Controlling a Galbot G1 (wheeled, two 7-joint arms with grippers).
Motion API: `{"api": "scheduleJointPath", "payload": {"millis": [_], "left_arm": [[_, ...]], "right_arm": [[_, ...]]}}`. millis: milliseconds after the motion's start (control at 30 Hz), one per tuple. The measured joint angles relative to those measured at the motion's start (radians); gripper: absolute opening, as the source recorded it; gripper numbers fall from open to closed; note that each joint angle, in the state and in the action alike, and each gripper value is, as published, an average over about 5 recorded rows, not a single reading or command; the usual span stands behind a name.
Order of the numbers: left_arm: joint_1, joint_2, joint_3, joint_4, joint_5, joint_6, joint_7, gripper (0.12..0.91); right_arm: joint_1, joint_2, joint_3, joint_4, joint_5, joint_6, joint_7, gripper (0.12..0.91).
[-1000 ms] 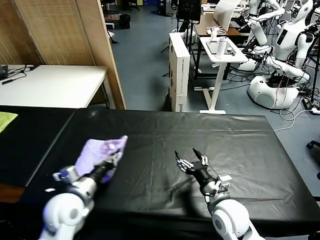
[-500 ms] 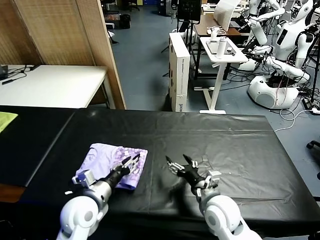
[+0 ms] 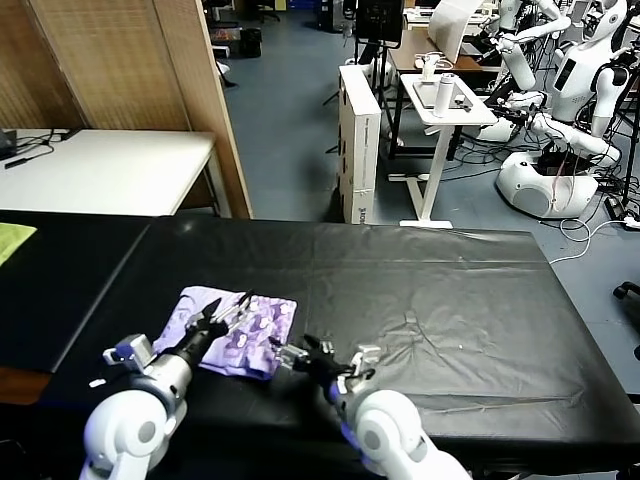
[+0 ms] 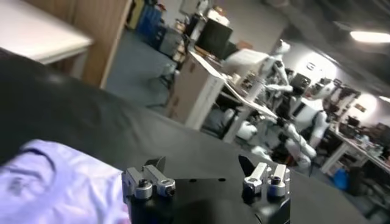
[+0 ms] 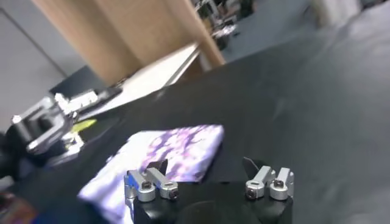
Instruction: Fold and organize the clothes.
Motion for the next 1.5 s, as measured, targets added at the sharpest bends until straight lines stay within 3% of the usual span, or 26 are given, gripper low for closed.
{"api": "scheduleJointPath", "payload": {"millis": [67,133,200,433,500,567,733,1133,1200,1333,1500], "left_arm": [[0.003,0.001,-0.011,0.003,-0.002,-0.001,0.000,0.907],[0.002,0.003,-0.022,0.006,-0.005,-0.004,0.001,0.907],[0.001,0.006,-0.034,0.010,-0.010,-0.006,0.001,0.907],[-0.003,0.025,-0.084,0.029,-0.030,-0.011,0.001,0.907],[-0.002,0.029,-0.096,0.036,-0.031,-0.013,0.002,0.907],[0.000,0.032,-0.107,0.043,-0.031,-0.016,0.003,0.907],[0.004,0.034,-0.123,0.063,-0.028,-0.022,0.007,0.907],[0.009,0.028,-0.129,0.084,-0.015,-0.027,0.011,0.907],[0.009,0.026,-0.130,0.087,-0.012,-0.027,0.012,0.907],[0.007,0.019,-0.130,0.095,-0.008,-0.027,0.011,0.907],[0.006,0.014,-0.129,0.101,-0.002,-0.026,0.009,0.907]], "right_arm": [[0.004,0.012,-0.002,-0.021,-0.003,0.002,0.002,0.867],[0.004,0.020,-0.003,-0.041,-0.009,0.005,0.001,0.769],[0.004,0.025,-0.002,-0.057,-0.015,0.008,-0.002,0.616],[0.000,0.027,0.010,-0.067,-0.035,0.006,-0.008,0.229],[-0.003,0.023,0.018,-0.058,-0.044,-0.003,-0.001,0.168],[-0.008,0.014,0.030,-0.042,-0.054,-0.022,0.009,0.161],[-0.017,-0.034,0.075,0.009,-0.116,-0.083,0.017,0.157],[-0.017,-0.210,0.182,0.052,-0.195,-0.106,-0.082,0.161],[-0.023,-0.232,0.193,0.064,-0.200,-0.100,-0.093,0.201],[-0.038,-0.278,0.211,0.093,-0.221,-0.080,-0.096,0.409],[-0.066,-0.340,0.231,0.125,-0.288,-0.015,-0.095,0.731]]}}
